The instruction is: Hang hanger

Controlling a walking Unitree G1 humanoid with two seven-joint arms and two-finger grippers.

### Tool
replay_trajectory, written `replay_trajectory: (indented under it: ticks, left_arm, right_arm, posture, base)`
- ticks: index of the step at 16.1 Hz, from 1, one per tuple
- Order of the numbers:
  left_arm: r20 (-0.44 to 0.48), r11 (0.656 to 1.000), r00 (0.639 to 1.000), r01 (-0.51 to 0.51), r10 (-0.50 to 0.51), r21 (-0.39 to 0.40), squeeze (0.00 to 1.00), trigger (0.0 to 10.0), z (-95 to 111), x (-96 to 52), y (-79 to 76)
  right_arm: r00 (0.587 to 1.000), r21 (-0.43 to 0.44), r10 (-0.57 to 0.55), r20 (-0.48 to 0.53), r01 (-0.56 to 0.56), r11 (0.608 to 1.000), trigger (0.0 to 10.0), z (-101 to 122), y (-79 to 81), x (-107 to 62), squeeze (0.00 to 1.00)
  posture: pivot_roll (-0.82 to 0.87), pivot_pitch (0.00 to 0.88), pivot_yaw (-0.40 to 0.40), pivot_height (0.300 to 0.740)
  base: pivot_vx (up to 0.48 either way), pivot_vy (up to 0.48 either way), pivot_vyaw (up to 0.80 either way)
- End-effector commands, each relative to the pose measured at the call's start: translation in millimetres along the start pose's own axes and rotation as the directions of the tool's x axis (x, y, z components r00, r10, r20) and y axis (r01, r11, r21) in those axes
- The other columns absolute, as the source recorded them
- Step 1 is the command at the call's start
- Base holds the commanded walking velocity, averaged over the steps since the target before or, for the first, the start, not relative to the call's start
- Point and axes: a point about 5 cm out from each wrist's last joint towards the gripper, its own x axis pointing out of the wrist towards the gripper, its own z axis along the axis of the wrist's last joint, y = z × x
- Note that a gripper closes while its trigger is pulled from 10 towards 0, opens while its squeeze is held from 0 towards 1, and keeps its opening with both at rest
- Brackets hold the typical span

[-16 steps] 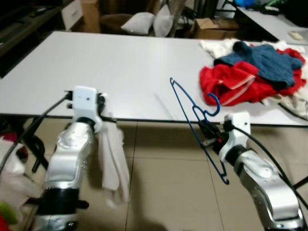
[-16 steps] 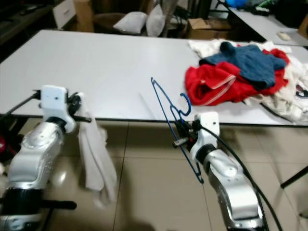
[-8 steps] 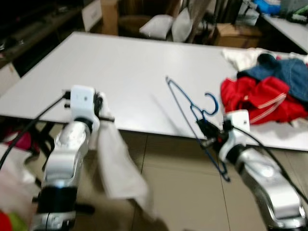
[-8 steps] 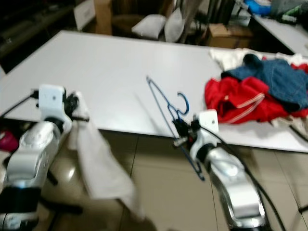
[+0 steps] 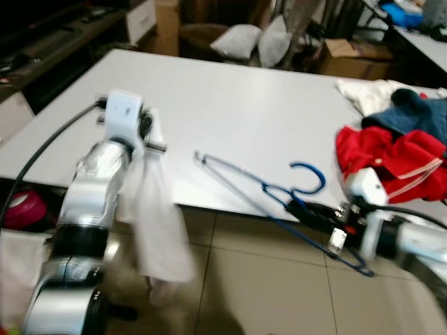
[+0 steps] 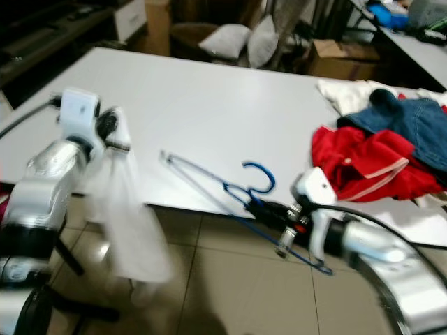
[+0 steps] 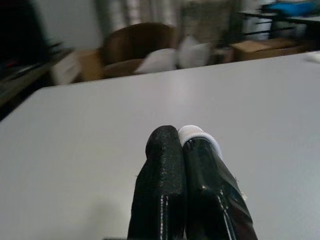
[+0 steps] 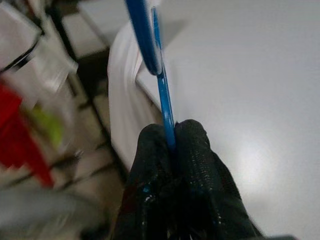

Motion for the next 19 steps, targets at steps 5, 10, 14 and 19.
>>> replay_trajectory:
  ticks: [5, 10, 14, 19]
  left_arm:
    - [0.117, 0.977, 0.971, 0.2, -0.208, 0.074, 0.0, 10.0, 58.6, 40.0, -27.9]
    - [0.25, 0.906, 0.871, 0.415, -0.422, 0.082, 0.0, 10.0, 104.7, 42.5, -68.1]
    - [0.321, 0.888, 0.832, 0.453, -0.453, 0.08, 0.0, 10.0, 127.2, 31.9, -67.5]
    - [0.357, 0.904, 0.834, 0.419, -0.421, 0.087, 0.0, 10.0, 133.3, 3.6, -49.2]
  right_arm:
    - [0.984, 0.023, 0.177, -0.035, -0.176, 0.984, 10.0, 8.7, 9.1, -20.8, 0.0]
    - [0.986, 0.007, 0.154, -0.057, -0.153, 0.988, 10.0, 2.2, 8.5, 11.9, 0.0]
    - [0.992, -0.008, 0.121, -0.038, -0.121, 0.993, 10.0, 1.7, -2.9, 32.0, 0.0]
    - [0.997, -0.178, -0.04, -0.071, 0.027, 0.984, 10.0, 20.9, -62.0, 72.7, 0.0]
  posture:
    - [0.01, 0.0, -0.015, 0.74]
    - [0.02, 0.0, -0.017, 0.74]
    - [0.03, 0.0, -0.036, 0.74]
    - [0.04, 0.0, -0.064, 0.74]
  base:
    - [0.316, 0.0, 0.0]
    - [0.31, 0.0, 0.0]
    - [0.304, 0.0, 0.0]
    - [0.302, 0.0, 0.0]
